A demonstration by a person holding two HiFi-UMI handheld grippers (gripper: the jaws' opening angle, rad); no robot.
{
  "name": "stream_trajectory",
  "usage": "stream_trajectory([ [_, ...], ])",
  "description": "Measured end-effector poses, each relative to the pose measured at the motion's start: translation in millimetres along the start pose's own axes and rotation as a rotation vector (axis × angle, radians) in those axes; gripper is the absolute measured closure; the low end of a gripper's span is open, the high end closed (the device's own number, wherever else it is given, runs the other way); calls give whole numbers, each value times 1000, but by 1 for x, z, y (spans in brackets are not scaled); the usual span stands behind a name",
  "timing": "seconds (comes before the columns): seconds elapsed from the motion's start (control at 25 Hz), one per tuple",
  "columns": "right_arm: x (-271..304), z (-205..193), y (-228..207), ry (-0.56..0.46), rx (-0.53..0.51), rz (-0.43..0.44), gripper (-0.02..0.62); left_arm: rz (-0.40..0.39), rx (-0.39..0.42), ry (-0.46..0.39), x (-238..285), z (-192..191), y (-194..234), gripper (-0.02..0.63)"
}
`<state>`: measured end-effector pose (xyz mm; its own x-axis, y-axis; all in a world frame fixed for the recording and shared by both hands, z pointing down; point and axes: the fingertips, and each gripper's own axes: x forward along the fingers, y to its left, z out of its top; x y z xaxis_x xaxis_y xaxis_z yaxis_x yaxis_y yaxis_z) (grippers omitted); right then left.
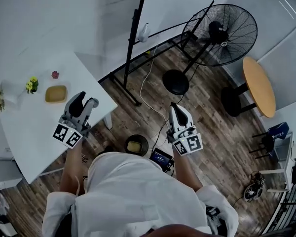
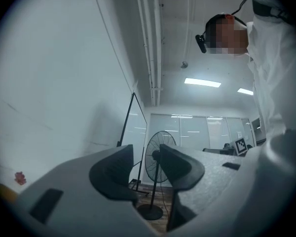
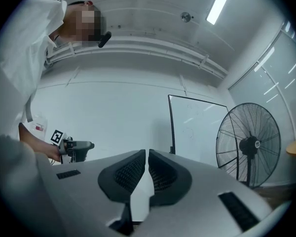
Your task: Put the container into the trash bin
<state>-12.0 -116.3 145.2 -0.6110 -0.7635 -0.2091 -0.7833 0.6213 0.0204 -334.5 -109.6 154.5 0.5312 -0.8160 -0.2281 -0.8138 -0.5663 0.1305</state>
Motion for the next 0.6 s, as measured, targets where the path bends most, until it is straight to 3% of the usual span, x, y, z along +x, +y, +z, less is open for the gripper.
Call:
stream_trajectory([
  [0.6, 179, -56, 122, 39, 34, 261, 553, 311, 22, 117, -128, -1, 198, 436],
])
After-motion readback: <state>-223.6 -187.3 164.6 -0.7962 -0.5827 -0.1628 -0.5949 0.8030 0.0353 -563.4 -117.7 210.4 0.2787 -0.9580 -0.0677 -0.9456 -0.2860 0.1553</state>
